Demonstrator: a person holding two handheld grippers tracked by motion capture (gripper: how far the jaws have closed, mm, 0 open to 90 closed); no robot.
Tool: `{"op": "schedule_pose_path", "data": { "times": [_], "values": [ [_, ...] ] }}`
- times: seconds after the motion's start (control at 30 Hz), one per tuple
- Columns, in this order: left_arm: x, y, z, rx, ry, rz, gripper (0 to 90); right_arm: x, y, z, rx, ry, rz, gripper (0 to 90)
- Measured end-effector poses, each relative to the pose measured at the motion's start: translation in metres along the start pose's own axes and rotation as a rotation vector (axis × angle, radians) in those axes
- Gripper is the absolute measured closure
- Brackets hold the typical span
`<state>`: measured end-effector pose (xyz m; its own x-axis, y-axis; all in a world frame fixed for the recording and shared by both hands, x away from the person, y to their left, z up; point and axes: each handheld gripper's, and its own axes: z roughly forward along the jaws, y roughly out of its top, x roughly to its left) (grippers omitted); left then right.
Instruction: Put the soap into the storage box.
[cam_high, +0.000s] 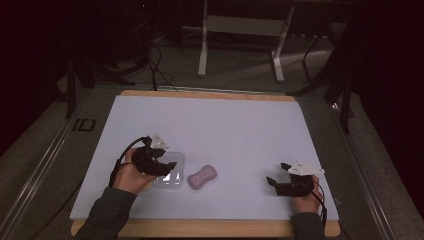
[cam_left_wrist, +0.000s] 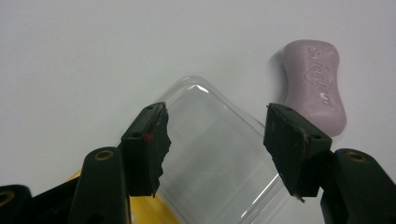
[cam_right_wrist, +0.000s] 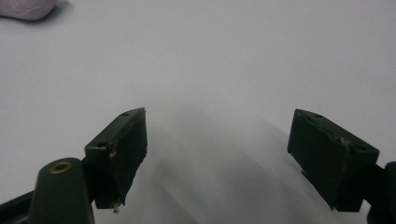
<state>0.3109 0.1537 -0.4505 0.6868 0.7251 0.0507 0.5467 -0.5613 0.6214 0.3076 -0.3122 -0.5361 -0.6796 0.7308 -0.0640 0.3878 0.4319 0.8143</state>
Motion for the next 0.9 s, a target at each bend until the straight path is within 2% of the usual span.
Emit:
{"op": "schedule_pose_path", "data": {
  "times": [0.27,0.9],
  "values": [
    [-0.006,0.007,0.003,0.019,-0.017,0.034,40.7,0.0,0.0,0.0,-0.001,-0.001,0.001,19.5],
    [-0.021,0.021,0.012,0.026,-0.066,0.075,40.7,0.0,0.0,-0.001,-0.006,0.002,0.005,19.5]
  ]
}}
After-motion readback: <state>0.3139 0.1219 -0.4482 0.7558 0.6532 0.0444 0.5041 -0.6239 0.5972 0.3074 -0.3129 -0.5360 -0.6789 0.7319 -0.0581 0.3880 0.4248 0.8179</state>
